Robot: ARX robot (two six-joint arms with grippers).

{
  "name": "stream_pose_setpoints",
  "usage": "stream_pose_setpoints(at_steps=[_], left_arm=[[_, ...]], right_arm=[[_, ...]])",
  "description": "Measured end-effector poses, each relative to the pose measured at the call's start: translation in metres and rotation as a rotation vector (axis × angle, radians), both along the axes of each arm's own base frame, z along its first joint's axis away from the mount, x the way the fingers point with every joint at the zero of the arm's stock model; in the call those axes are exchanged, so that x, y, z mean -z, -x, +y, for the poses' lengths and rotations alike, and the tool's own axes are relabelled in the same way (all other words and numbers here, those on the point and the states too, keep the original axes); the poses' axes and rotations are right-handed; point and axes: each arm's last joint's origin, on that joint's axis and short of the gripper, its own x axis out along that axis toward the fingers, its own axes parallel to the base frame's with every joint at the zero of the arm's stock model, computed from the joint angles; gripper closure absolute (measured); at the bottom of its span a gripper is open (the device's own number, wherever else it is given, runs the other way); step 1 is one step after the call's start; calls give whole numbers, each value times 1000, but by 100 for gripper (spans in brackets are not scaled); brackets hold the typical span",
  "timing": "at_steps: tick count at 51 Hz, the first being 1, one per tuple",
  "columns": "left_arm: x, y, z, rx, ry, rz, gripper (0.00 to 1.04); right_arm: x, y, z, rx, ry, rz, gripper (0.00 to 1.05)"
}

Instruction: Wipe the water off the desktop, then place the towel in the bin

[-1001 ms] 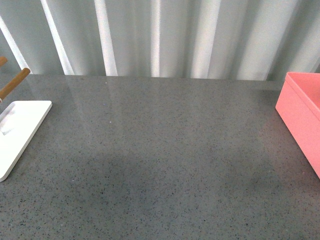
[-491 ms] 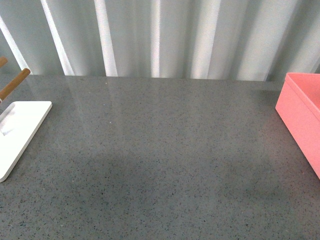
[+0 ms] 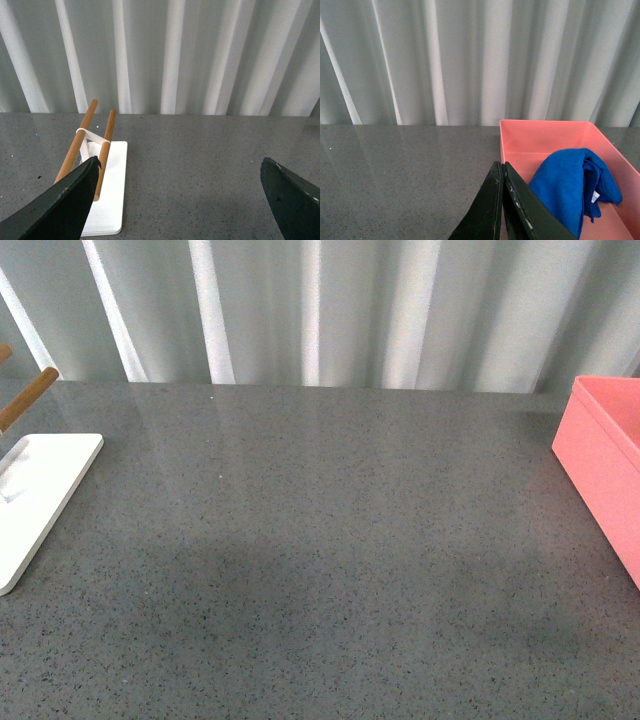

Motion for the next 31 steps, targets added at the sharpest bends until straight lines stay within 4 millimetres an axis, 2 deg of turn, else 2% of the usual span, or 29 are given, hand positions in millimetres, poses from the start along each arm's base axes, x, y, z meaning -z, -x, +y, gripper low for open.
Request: stream_pose_setpoints(at_steps=[4, 14, 24, 29, 31], left_arm=[[0, 0, 0, 0, 0, 0, 7], [0, 0, 0, 0, 0, 0, 7], [0, 0, 0, 0, 0, 0, 7], [0, 0, 0, 0, 0, 0, 7], [0, 0, 0, 0, 0, 0, 7]], right_arm=[[0, 0, 0, 0, -1, 0, 91], [0, 0, 0, 0, -1, 0, 57], [0, 0, 0, 0, -1, 0, 29], [0, 0, 0, 0, -1, 0, 7], [0, 0, 0, 0, -2, 0, 6]])
